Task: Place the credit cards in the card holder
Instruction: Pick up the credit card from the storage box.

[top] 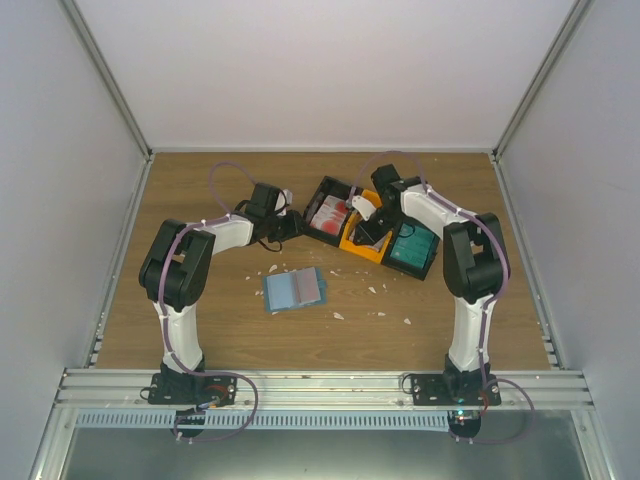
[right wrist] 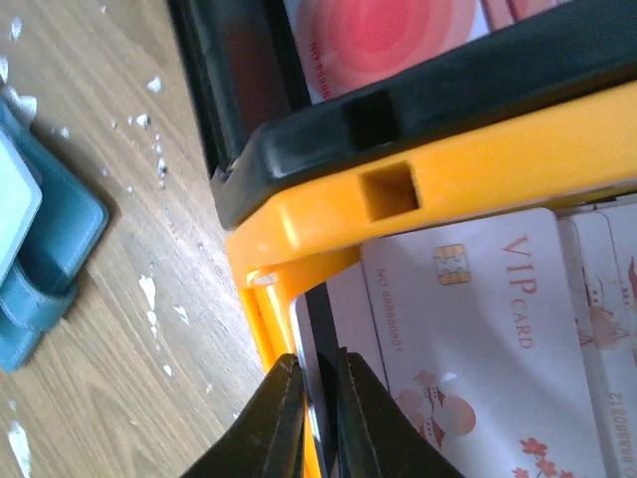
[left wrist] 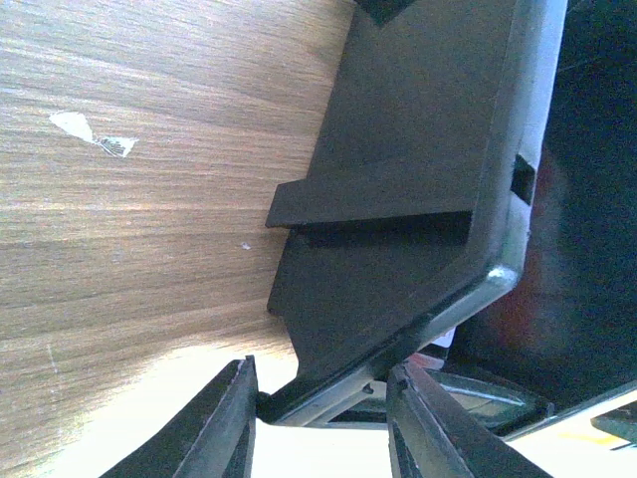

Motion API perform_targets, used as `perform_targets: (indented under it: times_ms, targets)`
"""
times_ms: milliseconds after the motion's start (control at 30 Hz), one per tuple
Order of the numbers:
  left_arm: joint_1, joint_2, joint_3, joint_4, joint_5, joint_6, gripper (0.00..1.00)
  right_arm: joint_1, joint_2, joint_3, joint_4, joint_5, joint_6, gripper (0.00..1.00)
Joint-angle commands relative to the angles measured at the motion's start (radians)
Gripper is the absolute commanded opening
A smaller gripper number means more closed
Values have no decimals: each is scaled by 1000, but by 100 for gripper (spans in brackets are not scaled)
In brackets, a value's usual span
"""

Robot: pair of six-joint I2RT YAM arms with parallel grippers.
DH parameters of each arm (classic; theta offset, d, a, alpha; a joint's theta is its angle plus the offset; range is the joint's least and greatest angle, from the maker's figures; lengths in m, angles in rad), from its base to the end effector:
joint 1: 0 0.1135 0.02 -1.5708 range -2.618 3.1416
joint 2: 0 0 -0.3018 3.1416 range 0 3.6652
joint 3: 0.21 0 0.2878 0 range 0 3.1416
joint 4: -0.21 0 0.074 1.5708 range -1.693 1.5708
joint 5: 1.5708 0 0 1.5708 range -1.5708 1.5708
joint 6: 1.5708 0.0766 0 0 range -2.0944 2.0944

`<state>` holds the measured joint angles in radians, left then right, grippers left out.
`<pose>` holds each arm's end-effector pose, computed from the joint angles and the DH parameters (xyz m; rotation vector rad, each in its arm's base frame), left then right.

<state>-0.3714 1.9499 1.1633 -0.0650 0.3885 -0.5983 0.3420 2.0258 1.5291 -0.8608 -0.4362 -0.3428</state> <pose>0.4259 -0.1970 0.1280 -0.1008 2.5434 -0.8866 0.4216 0.1844 0.1630 -1.0252 2.6740 0.6344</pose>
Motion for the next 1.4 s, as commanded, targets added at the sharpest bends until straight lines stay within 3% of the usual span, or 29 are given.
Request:
perform_targets:
  times_ms: [0, 67, 533, 833, 967, 1167, 1367]
  targets:
    - [-5, 14, 6, 2, 2, 8, 39, 3, 4, -16, -13, 45, -2, 5]
    - [-6, 3, -4, 9, 0, 8, 40, 2, -16, -17, 3, 55, 1, 1]
    - [-6, -72, -43, 18, -23, 8, 48, -8, -184, -9, 72, 134, 54, 1]
    - [-5, -201, -137, 48, -53, -14, 56, -21, -350, -16, 146, 100, 202, 0]
    - [-5, -336, -224, 89, -37, -32, 62, -20, -453, -82, 235, 43, 375, 1]
    - [-36, -533, -370, 311, 136, -54, 73, -19, -622, -282, 440, -141, 710, 1]
    - [-94, -604, -409, 471, 315, -96, 77, -20, -768, -485, 650, -266, 982, 1]
